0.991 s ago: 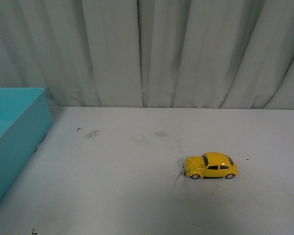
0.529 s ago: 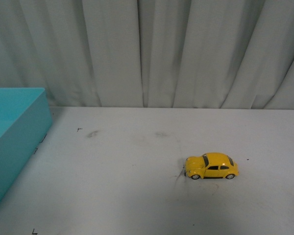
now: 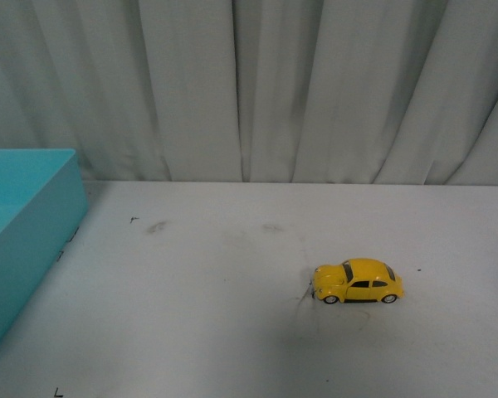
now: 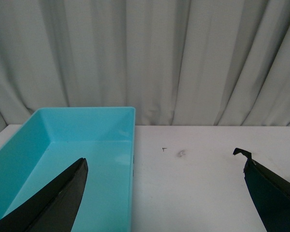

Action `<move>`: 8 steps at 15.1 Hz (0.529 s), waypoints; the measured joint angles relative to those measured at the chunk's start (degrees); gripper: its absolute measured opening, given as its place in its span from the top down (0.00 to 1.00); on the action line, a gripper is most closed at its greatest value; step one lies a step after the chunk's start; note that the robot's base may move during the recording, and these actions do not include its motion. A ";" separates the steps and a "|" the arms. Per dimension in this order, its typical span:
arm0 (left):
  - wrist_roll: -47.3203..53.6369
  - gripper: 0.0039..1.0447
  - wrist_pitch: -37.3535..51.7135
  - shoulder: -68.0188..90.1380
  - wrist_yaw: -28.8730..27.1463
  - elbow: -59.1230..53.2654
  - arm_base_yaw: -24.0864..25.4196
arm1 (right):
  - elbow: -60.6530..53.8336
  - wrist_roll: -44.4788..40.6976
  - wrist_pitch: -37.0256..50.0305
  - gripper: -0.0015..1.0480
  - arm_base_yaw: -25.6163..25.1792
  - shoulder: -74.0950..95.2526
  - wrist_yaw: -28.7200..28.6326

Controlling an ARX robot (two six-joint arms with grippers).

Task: Wind up and store yellow beetle toy

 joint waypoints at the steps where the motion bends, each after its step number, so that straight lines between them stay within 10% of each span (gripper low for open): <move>1: 0.00 0.06 -0.02 0.00 0.07 0.00 0.00 | 5.49 -0.28 8.07 0.06 0.98 11.58 -0.48; 5: 0.00 0.06 -0.02 0.00 0.02 0.00 0.00 | 26.49 -10.97 14.49 0.06 8.81 41.70 -12.70; 8: 0.00 0.06 -0.02 0.00 0.02 0.00 0.02 | 35.34 -28.59 4.76 0.06 12.07 53.86 -33.75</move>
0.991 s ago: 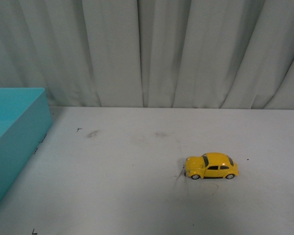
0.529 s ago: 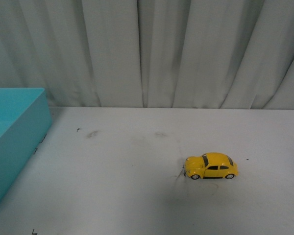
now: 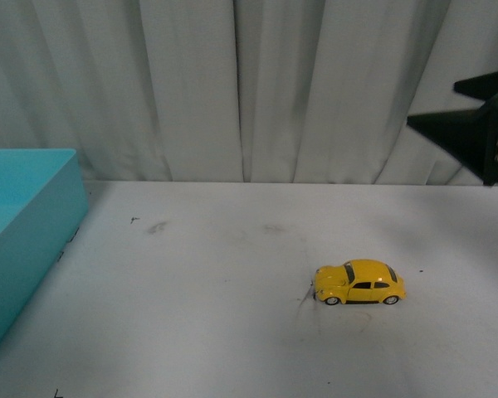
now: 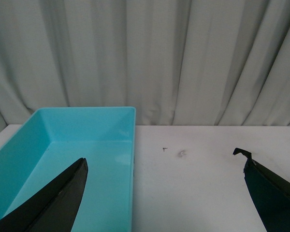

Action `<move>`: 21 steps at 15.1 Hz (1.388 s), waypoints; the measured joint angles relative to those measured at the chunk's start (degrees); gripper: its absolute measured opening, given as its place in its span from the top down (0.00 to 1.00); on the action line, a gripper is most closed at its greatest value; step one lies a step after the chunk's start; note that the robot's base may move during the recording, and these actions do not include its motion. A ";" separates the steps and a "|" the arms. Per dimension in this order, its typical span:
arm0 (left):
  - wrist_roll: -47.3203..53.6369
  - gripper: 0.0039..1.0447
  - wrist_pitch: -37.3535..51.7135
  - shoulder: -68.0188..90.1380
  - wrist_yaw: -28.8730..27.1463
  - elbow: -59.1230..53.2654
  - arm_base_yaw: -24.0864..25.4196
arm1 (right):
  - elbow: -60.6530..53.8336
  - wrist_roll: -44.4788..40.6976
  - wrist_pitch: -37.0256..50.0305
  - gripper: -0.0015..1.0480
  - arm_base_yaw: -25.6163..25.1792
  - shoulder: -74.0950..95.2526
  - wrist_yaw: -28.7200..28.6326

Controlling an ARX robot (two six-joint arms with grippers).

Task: Wind up and store yellow beetle toy

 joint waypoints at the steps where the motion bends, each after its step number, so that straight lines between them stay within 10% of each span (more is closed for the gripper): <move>1: 0.00 0.06 0.00 0.00 0.00 0.00 0.00 | 3.78 -10.05 -9.75 0.06 -0.07 3.34 -6.45; 7: 0.00 0.06 0.02 0.00 0.00 0.00 0.00 | 14.60 -52.04 -37.51 0.06 2.38 18.49 -10.97; 15: 0.00 0.06 0.00 0.00 0.00 0.00 -0.02 | 36.46 -64.96 -64.54 0.06 3.58 33.33 -8.09; 21: 0.00 0.06 0.02 0.00 0.00 0.00 0.00 | 39.15 -70.75 -68.32 0.06 4.42 35.23 -3.78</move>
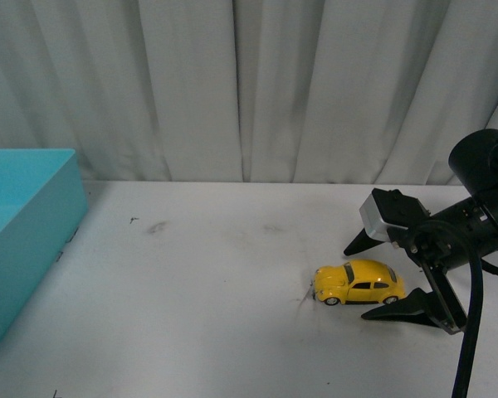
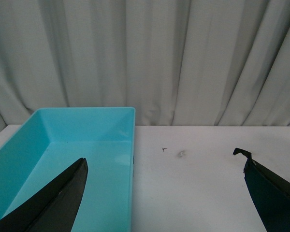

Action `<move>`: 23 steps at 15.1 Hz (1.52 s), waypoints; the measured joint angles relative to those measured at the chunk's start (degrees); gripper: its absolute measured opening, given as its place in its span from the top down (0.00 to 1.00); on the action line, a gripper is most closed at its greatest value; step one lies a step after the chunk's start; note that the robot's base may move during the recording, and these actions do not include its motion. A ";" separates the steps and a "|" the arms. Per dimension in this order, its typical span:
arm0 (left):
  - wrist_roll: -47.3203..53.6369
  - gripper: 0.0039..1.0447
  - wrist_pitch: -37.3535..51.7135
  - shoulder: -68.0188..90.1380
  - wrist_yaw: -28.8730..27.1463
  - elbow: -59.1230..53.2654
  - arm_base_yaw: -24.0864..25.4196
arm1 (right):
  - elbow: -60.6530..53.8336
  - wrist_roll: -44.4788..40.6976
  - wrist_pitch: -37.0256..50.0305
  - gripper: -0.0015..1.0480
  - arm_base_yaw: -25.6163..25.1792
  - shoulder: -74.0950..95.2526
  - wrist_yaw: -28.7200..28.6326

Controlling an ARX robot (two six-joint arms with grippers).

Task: Wind up and store yellow beetle toy

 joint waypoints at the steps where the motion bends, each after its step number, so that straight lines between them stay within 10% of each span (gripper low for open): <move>1: 0.00 0.06 0.00 0.00 0.00 0.00 0.00 | -0.02 -0.22 -0.02 0.06 0.00 0.09 0.39; 3: 0.00 0.06 0.00 0.00 0.00 0.00 0.00 | -0.02 -0.57 0.13 0.17 0.00 0.09 0.74; 6: 0.00 0.06 0.00 0.00 0.00 0.00 0.00 | -0.02 -0.98 0.52 0.58 0.00 0.11 0.81; 23: 0.00 0.06 -0.02 0.00 0.00 0.00 -0.02 | -13.73 -7.37 5.95 0.60 -13.88 -5.33 -1.79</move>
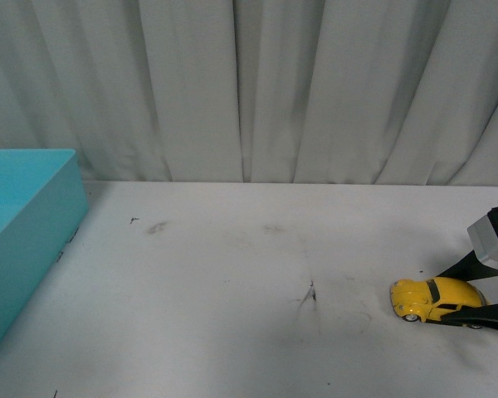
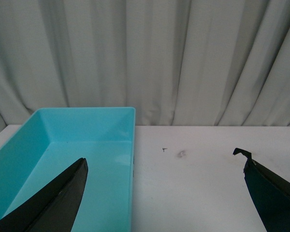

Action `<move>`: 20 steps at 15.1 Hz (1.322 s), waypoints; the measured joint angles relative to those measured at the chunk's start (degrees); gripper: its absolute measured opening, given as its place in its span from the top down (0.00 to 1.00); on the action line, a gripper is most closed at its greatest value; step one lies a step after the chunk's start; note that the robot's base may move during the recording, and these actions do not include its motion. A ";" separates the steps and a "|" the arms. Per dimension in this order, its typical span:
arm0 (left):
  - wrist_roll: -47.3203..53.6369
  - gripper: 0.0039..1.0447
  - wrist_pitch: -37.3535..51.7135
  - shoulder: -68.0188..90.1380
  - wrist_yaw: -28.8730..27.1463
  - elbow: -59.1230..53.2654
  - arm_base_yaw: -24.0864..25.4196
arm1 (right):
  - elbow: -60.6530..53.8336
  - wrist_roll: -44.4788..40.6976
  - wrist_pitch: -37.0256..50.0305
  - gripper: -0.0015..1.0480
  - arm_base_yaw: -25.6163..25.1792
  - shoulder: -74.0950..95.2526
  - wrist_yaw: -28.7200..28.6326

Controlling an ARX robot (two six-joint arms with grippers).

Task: Wind up and store yellow beetle toy

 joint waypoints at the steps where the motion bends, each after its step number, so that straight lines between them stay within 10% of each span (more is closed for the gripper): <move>1: 0.00 0.06 0.00 0.00 0.00 0.00 0.02 | -0.68 -0.13 -0.13 0.60 -0.74 -0.35 0.00; 6: 0.00 0.06 0.00 0.00 0.00 0.00 0.00 | -1.16 -0.33 -0.28 0.58 -1.92 -0.74 0.02; 10: 0.00 0.06 0.00 0.00 0.00 0.00 0.00 | -1.40 -0.33 1.25 0.07 -1.92 -0.72 1.05; 20: 0.00 0.06 0.00 0.00 0.00 0.00 0.02 | -1.42 -0.33 1.53 0.06 -1.92 -0.72 1.09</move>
